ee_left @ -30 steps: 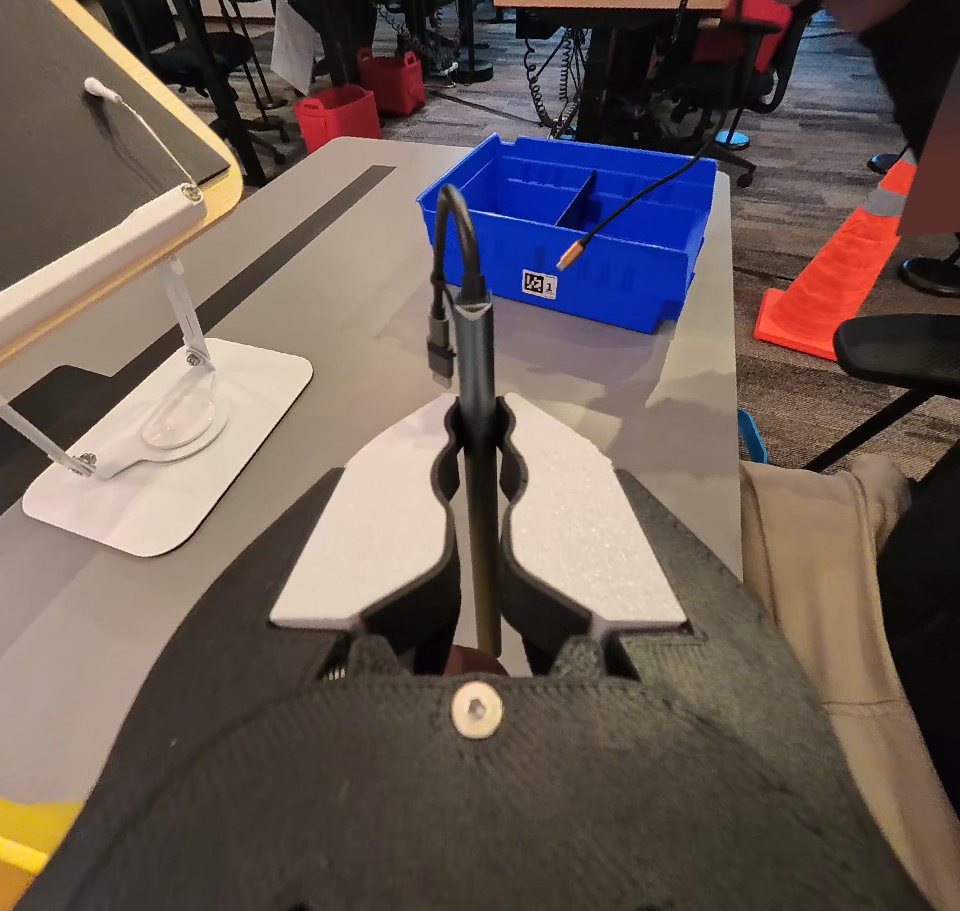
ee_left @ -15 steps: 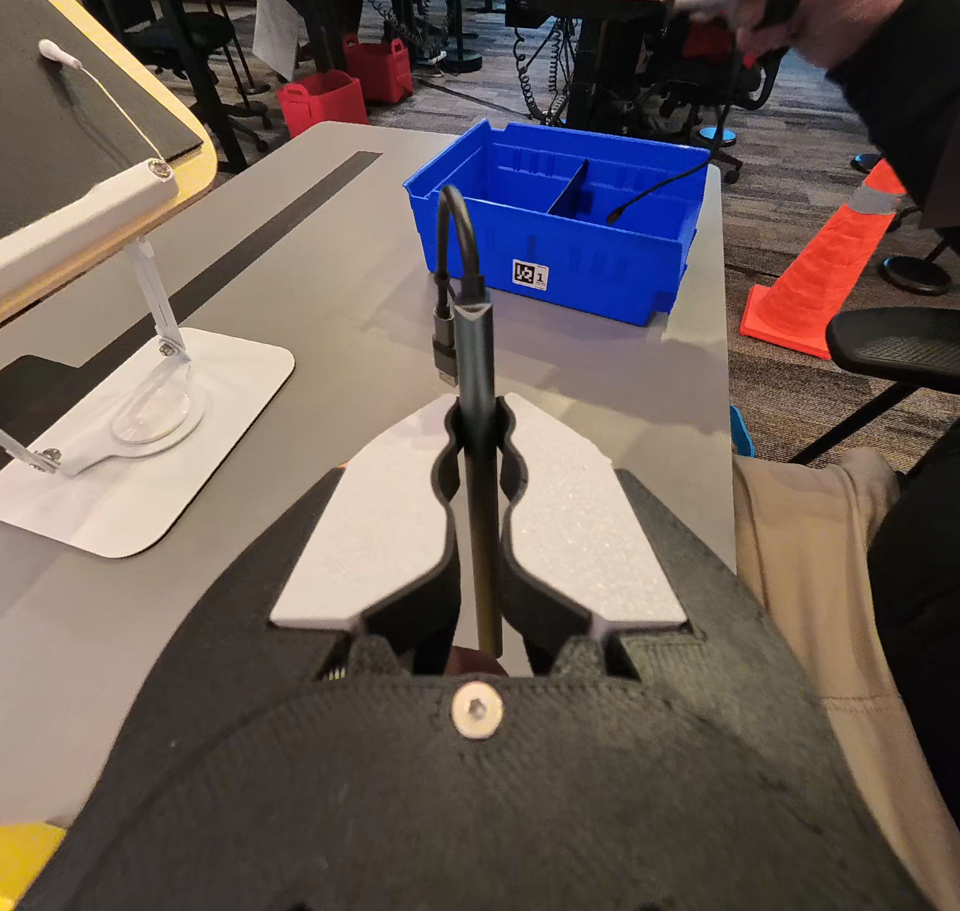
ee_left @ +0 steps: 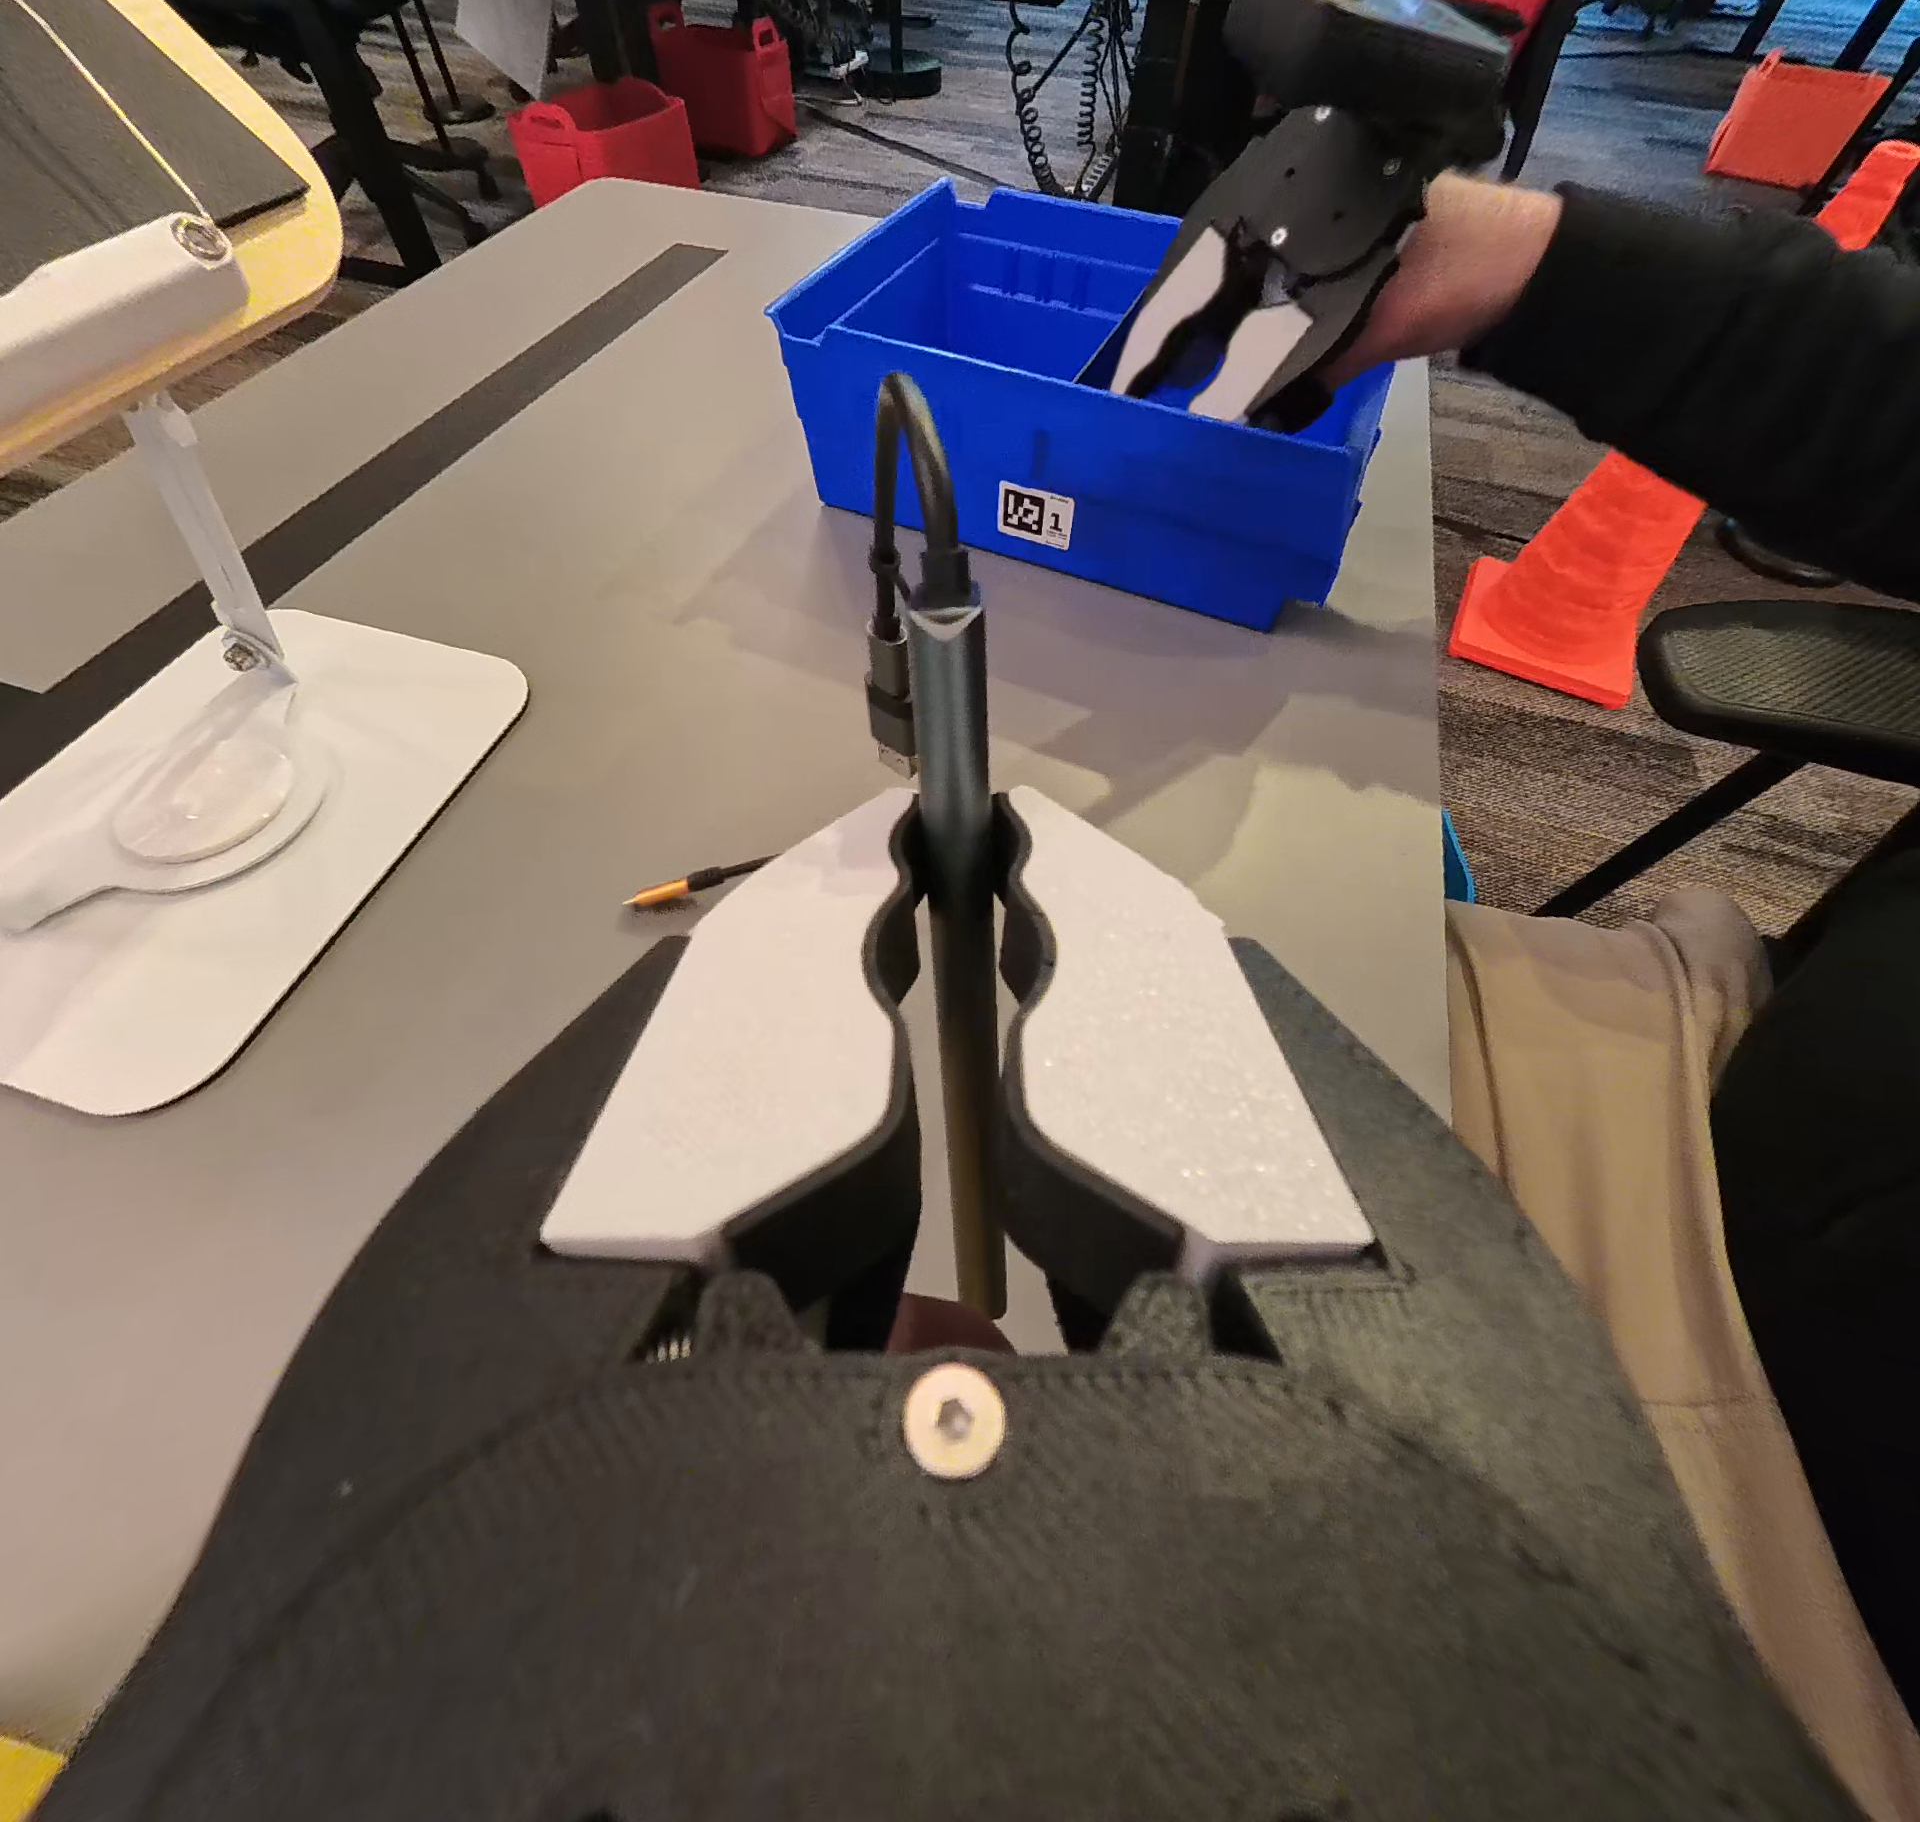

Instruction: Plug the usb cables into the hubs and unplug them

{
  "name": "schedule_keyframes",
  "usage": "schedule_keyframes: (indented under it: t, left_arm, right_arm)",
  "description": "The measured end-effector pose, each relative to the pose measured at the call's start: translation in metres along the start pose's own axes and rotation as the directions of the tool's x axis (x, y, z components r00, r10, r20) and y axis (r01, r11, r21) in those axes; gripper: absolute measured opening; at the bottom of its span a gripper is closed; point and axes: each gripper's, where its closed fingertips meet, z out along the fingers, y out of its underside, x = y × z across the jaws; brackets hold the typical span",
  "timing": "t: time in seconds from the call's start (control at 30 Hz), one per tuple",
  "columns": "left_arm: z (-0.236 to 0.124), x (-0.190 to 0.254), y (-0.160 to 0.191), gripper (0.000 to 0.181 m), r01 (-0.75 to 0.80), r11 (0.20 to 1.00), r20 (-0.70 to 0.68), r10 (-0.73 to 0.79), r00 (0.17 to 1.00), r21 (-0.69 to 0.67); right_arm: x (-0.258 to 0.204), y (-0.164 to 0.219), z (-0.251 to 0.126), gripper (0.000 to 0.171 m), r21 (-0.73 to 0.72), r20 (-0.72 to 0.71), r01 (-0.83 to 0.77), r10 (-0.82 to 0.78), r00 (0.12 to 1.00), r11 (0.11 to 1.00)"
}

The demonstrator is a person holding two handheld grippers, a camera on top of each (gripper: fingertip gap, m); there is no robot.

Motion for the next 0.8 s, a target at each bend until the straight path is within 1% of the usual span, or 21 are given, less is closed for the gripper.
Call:
schedule_keyframes:
  t: [0.07,0.17,0.23,0.33,0.4,0.47,0.6,0.67,0.7,0.73,0.8]
  left_arm:
    - [0.001,0.001,-0.001,0.011,0.009,1.000,-0.007,-0.009,1.000,0.008]
    - [0.001,0.003,-0.005,0.011,0.030,0.999,-0.023,-0.029,0.999,0.035]
    - [0.002,0.005,-0.009,0.011,0.042,0.997,-0.039,-0.040,0.998,0.059]
    - [0.003,0.012,-0.014,0.011,0.052,0.994,-0.068,-0.046,0.997,0.091]
    - [0.005,0.018,-0.016,0.011,0.055,0.993,-0.086,-0.047,0.995,0.100]
    - [0.008,0.023,-0.017,0.011,0.051,0.993,-0.103,-0.040,0.994,0.109]
    - [0.012,0.037,-0.022,0.011,0.057,0.988,-0.154,-0.035,0.987,0.141]
    - [0.013,0.042,-0.023,0.011,0.053,0.988,-0.176,-0.027,0.984,0.144]
    - [0.014,0.044,-0.023,0.011,0.052,0.988,-0.182,-0.024,0.983,0.147]
    - [0.014,0.046,-0.023,0.011,0.056,0.987,-0.193,-0.026,0.981,0.152]
    - [0.015,0.049,-0.022,0.011,0.059,0.986,-0.214,-0.024,0.977,0.158]
  right_arm:
    - [0.003,-0.009,-0.013,0.035,0.013,-0.054,0.029,-0.028,0.998,0.999]
    - [-0.004,-0.048,-0.047,0.030,0.125,-0.113,0.094,-0.080,0.990,0.988]
    - [-0.030,-0.084,-0.066,0.028,0.232,-0.067,0.158,-0.146,0.987,0.960]
    - [-0.091,-0.138,-0.077,0.032,0.389,0.095,0.197,-0.252,0.963,0.900]
    - [-0.130,-0.167,-0.069,0.033,0.448,0.184,0.209,-0.318,0.930,0.870]
    - [-0.159,-0.187,-0.052,0.034,0.467,0.245,0.222,-0.367,0.898,0.856]
    - [-0.190,-0.210,-0.013,0.034,0.480,0.318,0.227,-0.409,0.856,0.848]
    - [-0.202,-0.216,-0.004,0.033,0.491,0.370,0.206,-0.417,0.830,0.847]
    - [-0.204,-0.219,-0.001,0.026,0.499,0.371,0.202,-0.418,0.829,0.843]
    - [-0.206,-0.219,0.001,0.012,0.503,0.380,0.201,-0.424,0.822,0.840]
    - [-0.211,-0.217,0.001,0.009,0.502,0.414,0.194,-0.432,0.801,0.843]
